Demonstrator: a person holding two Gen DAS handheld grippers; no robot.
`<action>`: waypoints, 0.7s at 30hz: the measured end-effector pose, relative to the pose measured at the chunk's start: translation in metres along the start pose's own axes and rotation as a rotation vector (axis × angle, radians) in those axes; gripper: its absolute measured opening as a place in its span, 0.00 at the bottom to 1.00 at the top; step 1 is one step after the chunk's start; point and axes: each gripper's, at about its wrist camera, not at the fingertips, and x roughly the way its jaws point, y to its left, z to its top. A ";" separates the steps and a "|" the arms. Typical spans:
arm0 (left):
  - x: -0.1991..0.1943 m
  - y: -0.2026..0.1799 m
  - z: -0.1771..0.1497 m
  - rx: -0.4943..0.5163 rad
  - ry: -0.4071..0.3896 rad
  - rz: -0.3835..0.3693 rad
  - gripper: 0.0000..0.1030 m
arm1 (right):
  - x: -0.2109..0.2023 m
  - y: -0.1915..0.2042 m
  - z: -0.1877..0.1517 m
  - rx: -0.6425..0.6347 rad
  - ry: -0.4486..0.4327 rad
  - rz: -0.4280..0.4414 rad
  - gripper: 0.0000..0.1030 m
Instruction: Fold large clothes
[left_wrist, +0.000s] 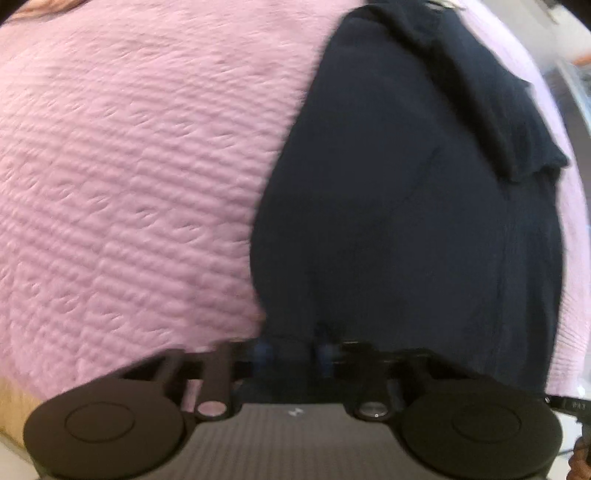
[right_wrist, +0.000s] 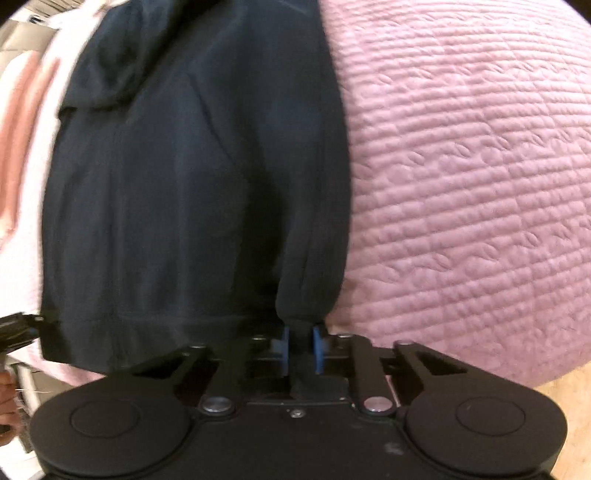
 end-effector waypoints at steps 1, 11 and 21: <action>-0.001 -0.006 0.003 0.011 -0.011 -0.009 0.14 | -0.003 0.002 0.001 0.006 -0.007 0.015 0.13; -0.076 -0.039 0.126 -0.040 -0.355 -0.367 0.13 | -0.090 0.034 0.092 -0.027 -0.384 0.099 0.09; -0.043 -0.072 0.242 0.053 -0.441 -0.260 0.40 | -0.076 0.061 0.186 -0.108 -0.627 -0.126 0.49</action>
